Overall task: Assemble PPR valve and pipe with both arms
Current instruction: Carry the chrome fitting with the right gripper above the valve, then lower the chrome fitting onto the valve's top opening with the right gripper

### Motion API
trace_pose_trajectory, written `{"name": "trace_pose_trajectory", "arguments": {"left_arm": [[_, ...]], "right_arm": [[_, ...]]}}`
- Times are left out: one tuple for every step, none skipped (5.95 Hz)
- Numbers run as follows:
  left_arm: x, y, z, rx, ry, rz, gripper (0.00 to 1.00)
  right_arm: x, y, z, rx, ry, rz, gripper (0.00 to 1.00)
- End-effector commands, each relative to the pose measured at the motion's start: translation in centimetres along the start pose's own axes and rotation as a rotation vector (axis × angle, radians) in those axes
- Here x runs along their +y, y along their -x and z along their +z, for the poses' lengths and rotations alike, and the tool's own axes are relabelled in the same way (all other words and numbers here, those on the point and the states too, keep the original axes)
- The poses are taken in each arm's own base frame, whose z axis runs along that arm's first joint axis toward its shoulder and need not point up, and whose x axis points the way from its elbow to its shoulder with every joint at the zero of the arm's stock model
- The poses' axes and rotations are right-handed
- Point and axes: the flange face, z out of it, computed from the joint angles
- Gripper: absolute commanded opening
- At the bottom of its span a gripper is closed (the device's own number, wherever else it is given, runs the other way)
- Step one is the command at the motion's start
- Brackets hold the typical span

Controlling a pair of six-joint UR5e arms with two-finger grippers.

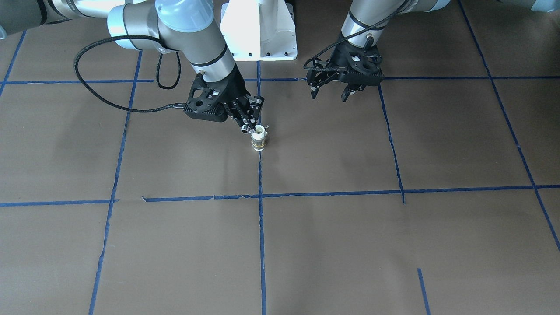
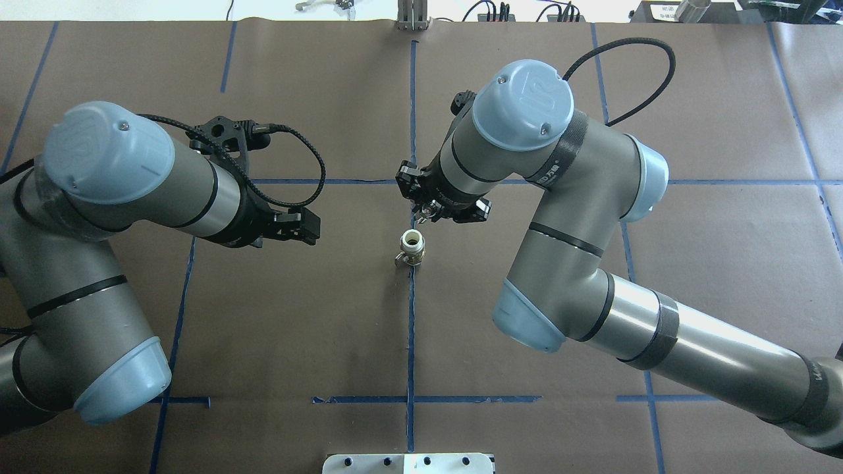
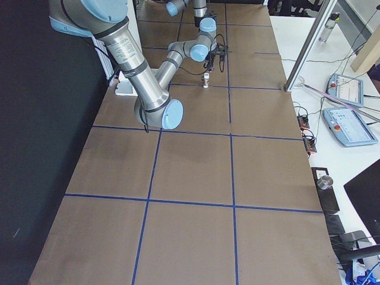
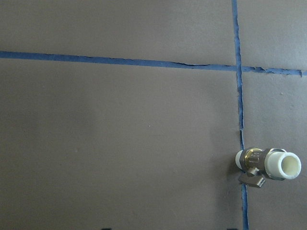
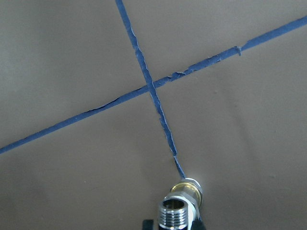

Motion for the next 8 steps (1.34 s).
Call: {"name": "trace_pose_trajectory", "arguments": {"left_arm": [[0.0, 0.0, 0.0, -0.001, 0.001, 0.0, 0.84], [0.1, 0.0, 0.1, -0.001, 0.002, -0.001, 0.84], [0.2, 0.0, 0.1, -0.001, 0.003, 0.0, 0.84], [0.2, -0.1, 0.3, -0.002, 0.005, 0.002, 0.84], [0.2, -0.1, 0.3, -0.002, 0.005, 0.002, 0.84], [0.2, -0.1, 0.3, -0.002, 0.005, 0.002, 0.84], [0.2, -0.1, 0.3, -0.002, 0.005, 0.002, 0.84], [0.2, -0.1, 0.3, -0.002, 0.005, 0.002, 0.84]], "right_arm": [[0.7, 0.7, 2.0, 0.025, -0.003, 0.01, 0.0], [0.7, 1.1, 2.6, 0.031, -0.004, 0.011, 0.0], [0.8, 1.2, 2.6, 0.03, -0.002, 0.009, 0.0], [0.9, 1.1, 2.7, 0.033, 0.0, 0.011, 0.0], [1.0, 1.1, 2.7, 0.035, 0.0, 0.011, 0.0], [1.0, 1.0, 2.9, 0.038, 0.001, 0.011, 0.0], [1.0, 0.9, 2.9, 0.04, 0.001, 0.012, 0.0], [1.2, 0.8, 3.1, 0.042, 0.003, 0.011, 0.0]]}}
